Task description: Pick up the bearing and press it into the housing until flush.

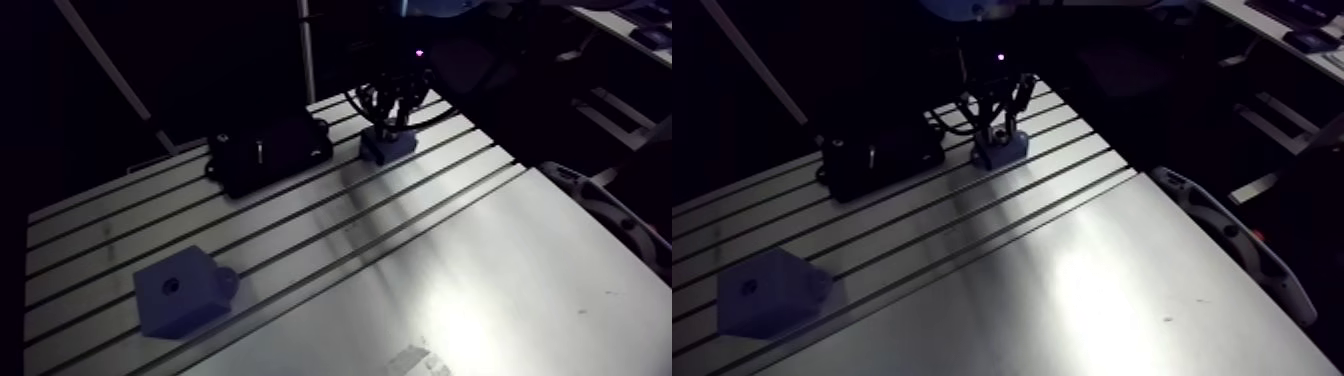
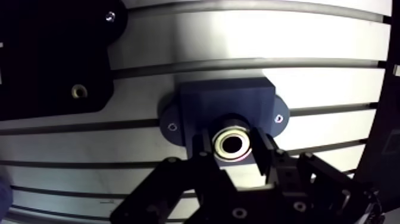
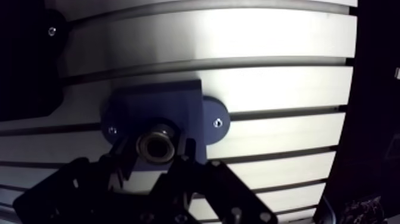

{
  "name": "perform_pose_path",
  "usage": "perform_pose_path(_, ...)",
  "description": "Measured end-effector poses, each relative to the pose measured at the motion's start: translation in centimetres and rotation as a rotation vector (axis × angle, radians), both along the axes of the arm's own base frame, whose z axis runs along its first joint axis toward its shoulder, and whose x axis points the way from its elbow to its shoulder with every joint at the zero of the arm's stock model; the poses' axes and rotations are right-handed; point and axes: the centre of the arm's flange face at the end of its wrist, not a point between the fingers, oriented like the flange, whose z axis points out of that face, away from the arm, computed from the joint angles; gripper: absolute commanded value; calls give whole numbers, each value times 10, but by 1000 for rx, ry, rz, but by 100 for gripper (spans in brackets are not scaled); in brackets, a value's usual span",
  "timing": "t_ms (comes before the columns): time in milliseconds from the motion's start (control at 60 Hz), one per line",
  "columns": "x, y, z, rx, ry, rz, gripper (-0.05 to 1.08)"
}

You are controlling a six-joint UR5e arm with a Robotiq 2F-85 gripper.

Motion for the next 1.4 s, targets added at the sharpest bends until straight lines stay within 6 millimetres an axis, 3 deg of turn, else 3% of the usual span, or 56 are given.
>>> perform_pose_path(1400, -2, 2, -7, -3, -9, -6, 87)
